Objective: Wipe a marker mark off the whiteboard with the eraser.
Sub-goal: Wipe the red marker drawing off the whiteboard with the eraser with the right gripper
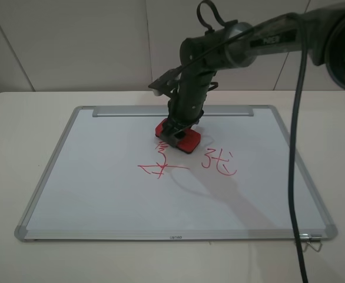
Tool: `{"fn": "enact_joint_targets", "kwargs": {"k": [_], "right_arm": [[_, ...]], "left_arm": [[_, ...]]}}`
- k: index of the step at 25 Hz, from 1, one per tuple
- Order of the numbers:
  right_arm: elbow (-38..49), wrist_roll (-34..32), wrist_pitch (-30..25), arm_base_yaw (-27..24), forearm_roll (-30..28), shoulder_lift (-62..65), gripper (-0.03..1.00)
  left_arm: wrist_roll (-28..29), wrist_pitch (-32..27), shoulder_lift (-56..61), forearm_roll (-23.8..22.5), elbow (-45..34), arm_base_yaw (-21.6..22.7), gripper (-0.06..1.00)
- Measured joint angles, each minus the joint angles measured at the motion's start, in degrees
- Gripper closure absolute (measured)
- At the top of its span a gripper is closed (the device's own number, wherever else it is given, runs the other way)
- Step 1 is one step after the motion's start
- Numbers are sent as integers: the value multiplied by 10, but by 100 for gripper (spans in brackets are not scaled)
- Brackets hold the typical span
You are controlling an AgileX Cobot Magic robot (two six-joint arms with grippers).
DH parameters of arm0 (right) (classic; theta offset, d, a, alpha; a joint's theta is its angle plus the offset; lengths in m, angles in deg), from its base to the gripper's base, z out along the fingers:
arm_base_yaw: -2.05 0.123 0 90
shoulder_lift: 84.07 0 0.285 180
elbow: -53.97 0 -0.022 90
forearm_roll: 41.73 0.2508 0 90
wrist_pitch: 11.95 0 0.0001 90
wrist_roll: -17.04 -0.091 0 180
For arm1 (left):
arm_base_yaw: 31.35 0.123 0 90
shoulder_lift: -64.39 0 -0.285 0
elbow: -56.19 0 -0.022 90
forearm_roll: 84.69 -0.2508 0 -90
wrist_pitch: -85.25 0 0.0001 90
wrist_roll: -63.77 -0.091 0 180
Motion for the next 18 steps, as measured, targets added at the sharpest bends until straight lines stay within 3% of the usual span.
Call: {"fn": "enact_joint_targets", "kwargs": {"k": [13,18], "right_arm": [[-1,2,-5,3,4,-8,47],[-1,1,-9,27,5,-9,47]], "left_arm": [[0,0,0,0,0,0,17],[0,0,0,0,0,0,17]]}}
